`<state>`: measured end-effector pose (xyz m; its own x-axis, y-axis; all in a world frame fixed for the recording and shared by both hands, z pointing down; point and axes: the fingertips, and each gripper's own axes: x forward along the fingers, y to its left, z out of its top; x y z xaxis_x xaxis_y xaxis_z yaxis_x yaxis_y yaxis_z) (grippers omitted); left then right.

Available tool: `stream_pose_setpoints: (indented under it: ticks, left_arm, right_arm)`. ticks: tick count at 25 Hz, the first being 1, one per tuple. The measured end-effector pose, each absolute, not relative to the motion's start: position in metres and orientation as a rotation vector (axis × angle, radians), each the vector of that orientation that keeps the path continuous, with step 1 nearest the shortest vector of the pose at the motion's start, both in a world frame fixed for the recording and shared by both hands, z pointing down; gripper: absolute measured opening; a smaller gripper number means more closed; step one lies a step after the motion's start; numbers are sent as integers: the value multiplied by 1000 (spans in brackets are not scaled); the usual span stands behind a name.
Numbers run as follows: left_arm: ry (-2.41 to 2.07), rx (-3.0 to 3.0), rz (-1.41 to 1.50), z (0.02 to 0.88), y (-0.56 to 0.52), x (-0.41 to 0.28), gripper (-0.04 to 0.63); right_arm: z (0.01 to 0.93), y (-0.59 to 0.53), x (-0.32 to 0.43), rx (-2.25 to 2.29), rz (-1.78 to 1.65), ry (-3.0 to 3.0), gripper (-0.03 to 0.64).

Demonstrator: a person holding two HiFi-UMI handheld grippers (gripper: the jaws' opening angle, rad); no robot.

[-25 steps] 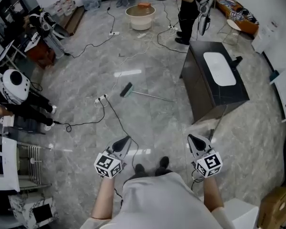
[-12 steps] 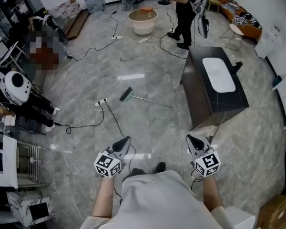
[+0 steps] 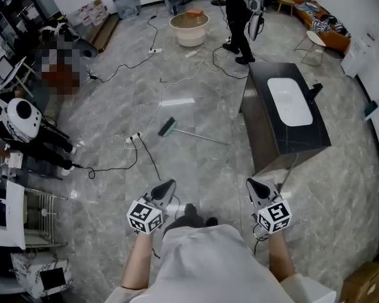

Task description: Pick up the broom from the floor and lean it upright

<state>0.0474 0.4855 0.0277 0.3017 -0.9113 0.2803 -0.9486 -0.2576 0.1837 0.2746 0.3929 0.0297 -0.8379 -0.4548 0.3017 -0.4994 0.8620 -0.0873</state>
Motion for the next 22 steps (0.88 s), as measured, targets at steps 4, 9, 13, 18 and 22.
stream_pose_setpoints:
  ticks: [4,9,13,18,22]
  left_arm:
    - [-1669,2262,159,34,462,40,9]
    - [-1635,2276,153,41,423,30,9]
    - [-1590,2283,148,49,391,11,9]
    - [-1512,2290,161,66,349,-25,9]
    - [-1453,2290,174,82,308,-64,9]
  right_arm:
    - [36,374,269,735,244,-2757,0]
    - [39,344,261,757,247,-2736,0]
    - [43,317,242,781,251,-2708,0]
    - [51,278,205,798,263,-2662,0]
    - [64,240,167,828,297,-2625,0]
